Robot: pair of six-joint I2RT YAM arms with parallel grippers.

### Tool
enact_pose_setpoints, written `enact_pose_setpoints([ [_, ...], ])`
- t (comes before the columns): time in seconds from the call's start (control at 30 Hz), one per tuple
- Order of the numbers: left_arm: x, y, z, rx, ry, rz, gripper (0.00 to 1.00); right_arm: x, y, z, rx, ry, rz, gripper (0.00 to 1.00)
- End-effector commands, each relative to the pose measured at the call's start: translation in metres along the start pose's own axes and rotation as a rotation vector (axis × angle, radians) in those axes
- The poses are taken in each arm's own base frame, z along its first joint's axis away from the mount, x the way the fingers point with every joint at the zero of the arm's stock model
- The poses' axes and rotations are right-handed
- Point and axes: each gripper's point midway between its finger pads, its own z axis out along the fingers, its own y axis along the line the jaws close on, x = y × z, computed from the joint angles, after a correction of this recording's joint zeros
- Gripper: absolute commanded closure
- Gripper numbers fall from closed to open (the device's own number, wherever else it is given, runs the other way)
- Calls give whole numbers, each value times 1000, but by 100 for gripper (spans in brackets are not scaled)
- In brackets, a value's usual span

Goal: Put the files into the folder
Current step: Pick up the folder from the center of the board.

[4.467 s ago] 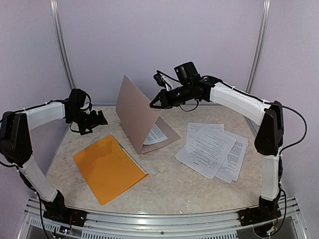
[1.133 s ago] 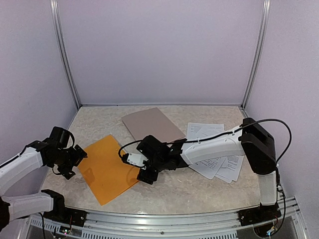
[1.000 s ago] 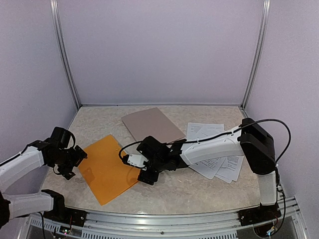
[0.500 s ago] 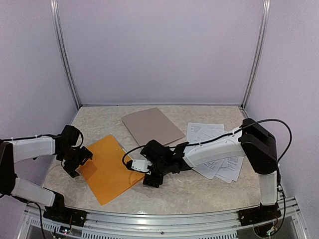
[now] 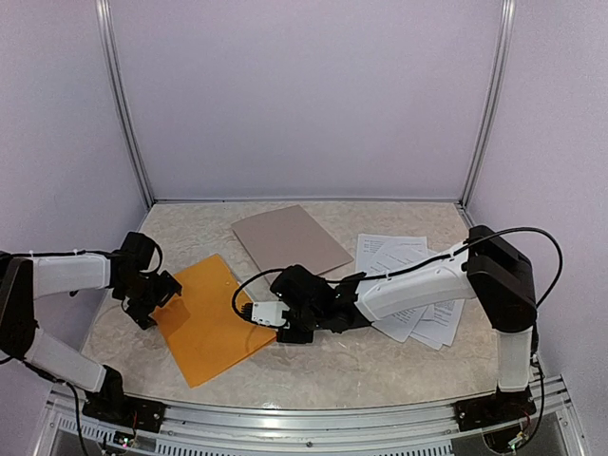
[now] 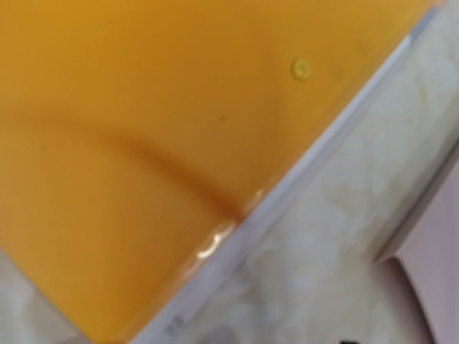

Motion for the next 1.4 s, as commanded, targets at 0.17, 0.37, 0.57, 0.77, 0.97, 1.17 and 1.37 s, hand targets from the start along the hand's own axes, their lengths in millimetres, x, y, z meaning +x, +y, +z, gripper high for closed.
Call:
enact_pose_setpoints([
  [0.17,23,6,23,-28,117,50,1,-8,16,1,49,33,-199,38],
  [0.37,22,-5,30,-29,134,99,1,-10,29,-6,50,47,-234,39],
  [0.57,26,-21,38,-24,158,152,1,-1,31,-2,75,99,-278,44],
  [0.77,34,-43,45,-10,184,204,1,6,33,2,83,132,-298,49],
  [0.97,43,-52,52,-18,208,238,1,10,30,7,115,156,-309,54],
  [1.17,45,-54,53,-21,213,250,1,7,26,7,143,159,-323,62],
  [1.37,44,-54,53,-24,210,257,1,2,23,8,169,153,-339,67],
])
